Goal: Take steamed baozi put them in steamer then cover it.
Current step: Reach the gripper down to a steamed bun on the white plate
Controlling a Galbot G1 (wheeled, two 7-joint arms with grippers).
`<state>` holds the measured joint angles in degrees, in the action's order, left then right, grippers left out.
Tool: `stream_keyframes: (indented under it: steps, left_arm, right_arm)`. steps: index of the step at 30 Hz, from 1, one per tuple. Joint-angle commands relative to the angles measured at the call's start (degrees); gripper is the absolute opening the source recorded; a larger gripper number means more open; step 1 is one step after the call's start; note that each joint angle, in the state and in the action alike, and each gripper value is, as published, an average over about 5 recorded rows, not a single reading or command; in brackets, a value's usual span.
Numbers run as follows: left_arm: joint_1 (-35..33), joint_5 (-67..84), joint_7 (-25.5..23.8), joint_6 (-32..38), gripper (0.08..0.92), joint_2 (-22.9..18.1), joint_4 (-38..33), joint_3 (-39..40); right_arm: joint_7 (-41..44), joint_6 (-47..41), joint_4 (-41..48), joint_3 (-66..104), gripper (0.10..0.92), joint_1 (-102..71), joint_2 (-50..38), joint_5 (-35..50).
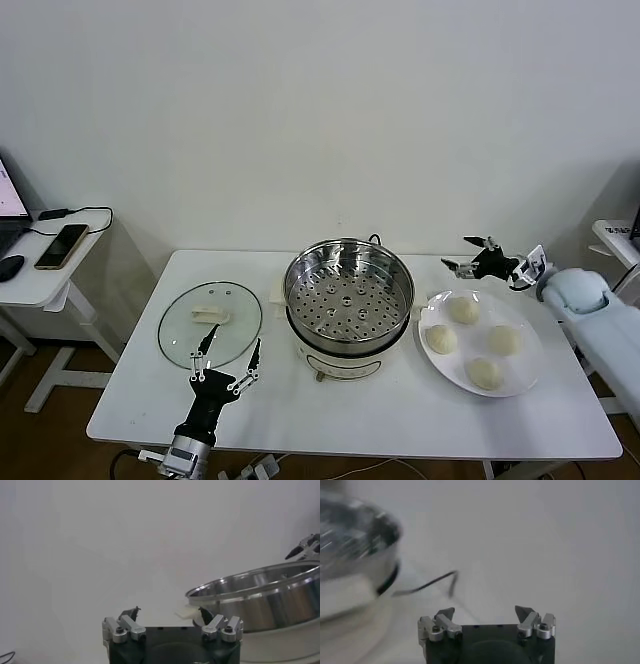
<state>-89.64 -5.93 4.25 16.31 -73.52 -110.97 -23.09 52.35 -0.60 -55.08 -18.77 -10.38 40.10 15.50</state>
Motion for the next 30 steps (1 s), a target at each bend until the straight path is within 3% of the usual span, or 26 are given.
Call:
stream_keyframes:
  steps: [1, 5, 11, 30]
  left_arm:
    - [-0.02, 0.06, 0.09, -0.14, 0.823, -0.06, 0.22, -0.12]
    - [-0.22, 0.07, 0.11, -0.16, 0.823, -0.23, 0.07, -0.46]
    - [-0.05, 0.1, 0.1, 0.01, 0.823, -0.35, 0.83, -0.52]
    - [0.57, 0.35, 0.69, 0.81, 0.823, -0.62, 2.29, -0.47]
  right_arm:
    - [26.41, 3.47, 12.2, -10.86, 0.823, 14.87, 4.85, -27.15]
    - [26.13, 5.94, 14.94, -11.31, 0.823, 15.54, 8.77, -35.06]
    - [23.44, 6.13, 16.41, -12.88, 0.823, 14.84, 11.38, -37.95]
    - [13.0, 7.44, 23.96, -10.12, 0.823, 11.26, 17.02, -38.13]
